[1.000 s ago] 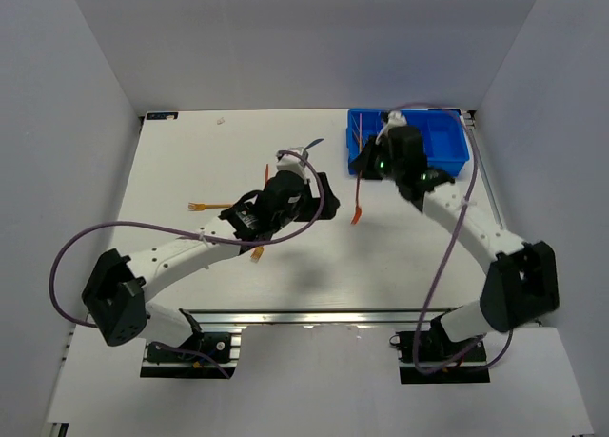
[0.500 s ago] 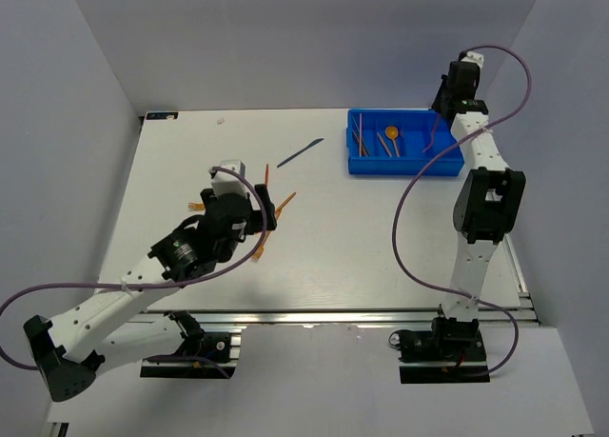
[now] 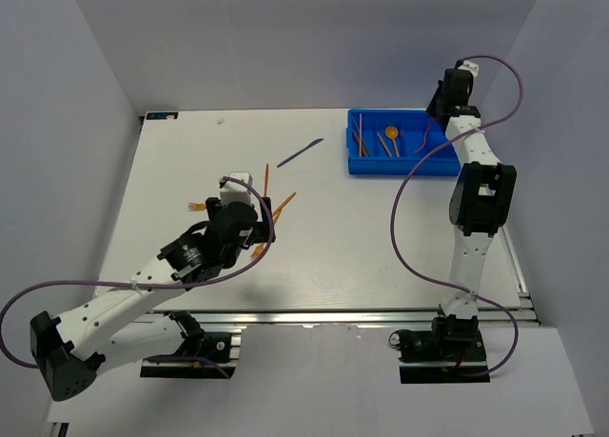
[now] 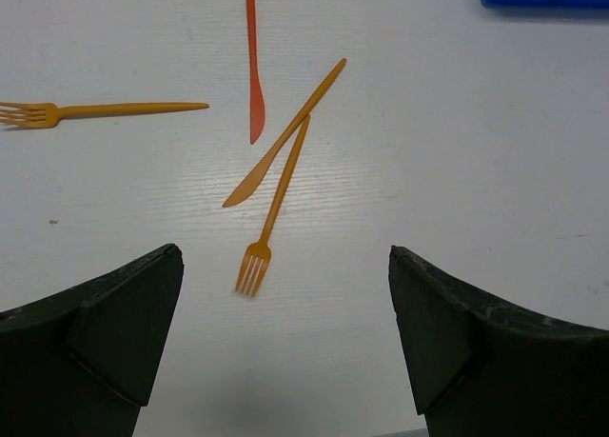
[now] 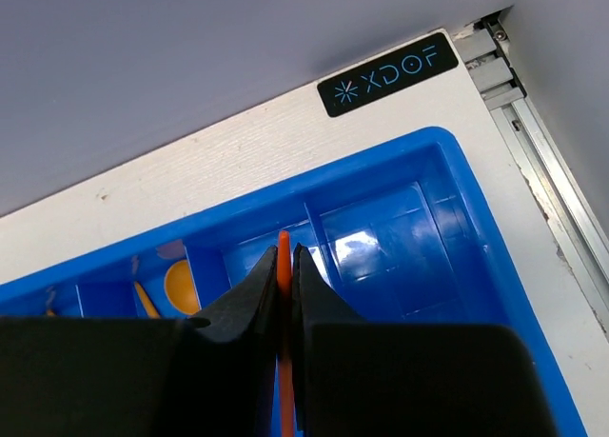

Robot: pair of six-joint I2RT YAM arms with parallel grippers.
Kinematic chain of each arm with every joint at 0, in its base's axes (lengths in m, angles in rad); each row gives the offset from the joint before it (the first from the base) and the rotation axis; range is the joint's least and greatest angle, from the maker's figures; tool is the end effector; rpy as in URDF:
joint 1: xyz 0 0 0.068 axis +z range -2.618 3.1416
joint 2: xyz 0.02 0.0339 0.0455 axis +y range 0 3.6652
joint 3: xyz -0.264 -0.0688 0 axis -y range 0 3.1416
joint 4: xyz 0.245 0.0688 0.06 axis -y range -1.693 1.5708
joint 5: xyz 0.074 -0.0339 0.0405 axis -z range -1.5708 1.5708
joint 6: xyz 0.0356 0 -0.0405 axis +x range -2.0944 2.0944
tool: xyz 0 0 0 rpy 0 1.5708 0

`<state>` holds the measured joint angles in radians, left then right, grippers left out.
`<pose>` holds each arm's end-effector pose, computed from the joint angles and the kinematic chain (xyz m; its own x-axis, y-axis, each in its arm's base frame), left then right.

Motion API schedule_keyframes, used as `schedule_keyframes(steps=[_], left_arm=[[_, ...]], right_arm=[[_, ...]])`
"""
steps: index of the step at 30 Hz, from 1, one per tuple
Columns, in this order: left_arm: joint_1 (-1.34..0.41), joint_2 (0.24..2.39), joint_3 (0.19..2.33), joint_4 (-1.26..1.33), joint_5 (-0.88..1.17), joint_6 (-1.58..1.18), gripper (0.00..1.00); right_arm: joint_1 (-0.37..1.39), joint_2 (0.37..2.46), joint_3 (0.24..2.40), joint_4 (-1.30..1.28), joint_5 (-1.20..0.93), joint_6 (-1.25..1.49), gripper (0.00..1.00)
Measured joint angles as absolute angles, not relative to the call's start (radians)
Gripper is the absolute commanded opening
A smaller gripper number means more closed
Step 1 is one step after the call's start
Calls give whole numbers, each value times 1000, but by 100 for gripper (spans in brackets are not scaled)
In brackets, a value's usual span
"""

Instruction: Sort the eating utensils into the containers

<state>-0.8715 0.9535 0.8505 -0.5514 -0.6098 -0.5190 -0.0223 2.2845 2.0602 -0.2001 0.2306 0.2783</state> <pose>0.1436 -0.1391 0.3005 -0.5063 -0.0297 -0.8618 0.0964 0.9912 -0.0909 0.5437 -0.0203 0.2723 -0.3327 0.2749 -0.9021 0.3342 0.9289 0.1599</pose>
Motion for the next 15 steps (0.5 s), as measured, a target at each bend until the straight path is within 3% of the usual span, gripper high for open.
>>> schedule_keyframes(steps=[4, 6, 9, 12, 13, 15], left_arm=[[-871, 955, 850, -546, -610, -522, 98], [-871, 958, 850, -546, -609, -525, 98], [-871, 960, 850, -546, -604, -531, 98], [-871, 959, 850, -546, -594, -537, 98], [-871, 958, 849, -547, -593, -540, 98], [-871, 947, 844, -549, -590, -544, 98]], right_arm=[[-24, 2284, 2045, -168, 217, 304, 0], [-24, 2281, 2004, -133, 204, 314, 5], [-22, 2281, 1948, -130, 179, 324, 22], [-15, 2284, 1940, -149, 168, 324, 52], [-13, 2284, 1943, -154, 164, 327, 70], [-11, 2284, 1960, -167, 156, 322, 88]])
